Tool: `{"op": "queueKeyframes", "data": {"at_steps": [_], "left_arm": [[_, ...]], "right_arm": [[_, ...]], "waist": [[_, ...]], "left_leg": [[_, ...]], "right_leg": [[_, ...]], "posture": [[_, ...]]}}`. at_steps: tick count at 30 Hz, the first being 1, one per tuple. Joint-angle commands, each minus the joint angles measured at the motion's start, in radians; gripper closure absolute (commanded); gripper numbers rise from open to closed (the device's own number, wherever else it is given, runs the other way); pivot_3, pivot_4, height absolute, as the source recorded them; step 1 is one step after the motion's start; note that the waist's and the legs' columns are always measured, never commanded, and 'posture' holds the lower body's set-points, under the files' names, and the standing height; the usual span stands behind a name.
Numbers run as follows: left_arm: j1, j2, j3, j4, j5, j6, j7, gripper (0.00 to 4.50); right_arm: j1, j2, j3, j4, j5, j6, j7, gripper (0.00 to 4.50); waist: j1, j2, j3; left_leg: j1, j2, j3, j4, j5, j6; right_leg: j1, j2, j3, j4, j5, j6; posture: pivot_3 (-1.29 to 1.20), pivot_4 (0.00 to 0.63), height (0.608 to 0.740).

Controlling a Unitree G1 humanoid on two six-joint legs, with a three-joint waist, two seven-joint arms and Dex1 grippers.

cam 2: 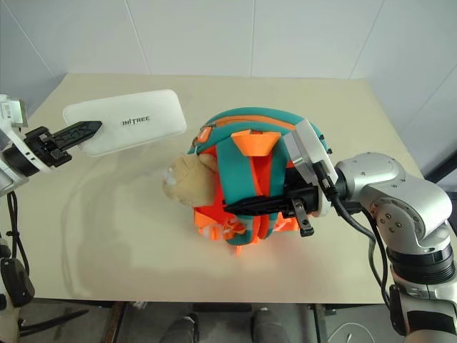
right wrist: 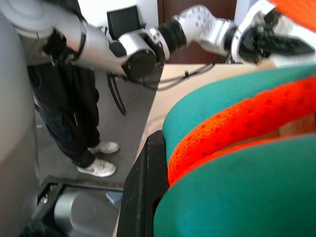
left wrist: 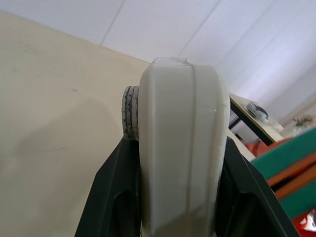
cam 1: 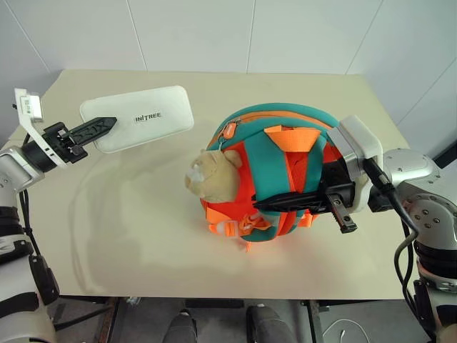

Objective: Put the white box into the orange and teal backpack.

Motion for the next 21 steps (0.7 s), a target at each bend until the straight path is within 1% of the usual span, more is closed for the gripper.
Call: {"op": "queueKeyframes", "data": {"at_steps": [1,6,10,13,17,21], "left_arm": [[0.037,0.026,0.091,-0.114,-0.082,-0.090,-0.139,3.18],[0.106,0.034,0.180,-0.178,-0.156,-0.110,-0.218,3.18],[0.128,0.033,0.207,-0.209,-0.196,-0.104,-0.235,3.18],[0.156,0.040,0.189,-0.259,-0.221,-0.068,-0.253,3.18],[0.164,0.011,0.176,-0.327,-0.266,-0.029,-0.233,3.18],[0.180,-0.006,0.127,-0.409,-0.297,0.019,-0.207,3.18]], "right_arm": [[-0.001,-0.025,-0.012,0.014,-0.038,-0.054,0.032,4.50],[0.004,-0.025,-0.003,0.042,-0.075,-0.074,0.040,4.50],[0.004,-0.016,0.002,0.050,-0.088,-0.080,0.040,4.50],[0.007,-0.011,0.007,0.061,-0.096,-0.082,0.041,4.50],[0.017,-0.006,0.014,0.073,-0.113,-0.093,0.043,4.50],[0.025,-0.004,0.018,0.072,-0.119,-0.096,0.041,4.50]], "waist": [[0.001,0.000,0.000],[0.003,0.000,0.000],[0.003,0.000,0.000],[0.004,0.000,0.000],[0.005,0.000,0.000],[0.004,0.000,0.000]], "left_leg": [[0.000,0.000,0.000,0.000,0.000,0.000],[0.000,0.000,0.000,0.001,0.000,0.000],[0.001,0.000,0.001,0.002,0.000,0.000],[0.001,0.000,0.001,0.003,0.000,0.000],[0.001,0.000,0.001,0.003,0.000,0.000],[0.001,0.000,0.001,0.003,0.000,0.001]], "right_leg": [[0.000,0.000,0.000,0.000,0.000,0.000],[0.001,0.000,0.000,0.000,0.000,0.000],[0.001,0.000,0.000,0.001,0.000,0.000],[0.002,0.000,0.000,0.001,0.000,0.000],[0.002,0.000,0.000,0.001,0.000,0.000],[0.002,0.000,0.000,0.000,0.000,0.000]], "posture": [[0.00,0.150,0.740],[0.00,0.150,0.740],[0.00,0.150,0.740],[0.00,0.150,0.740],[0.00,0.150,0.740],[0.00,0.150,0.740]]}}
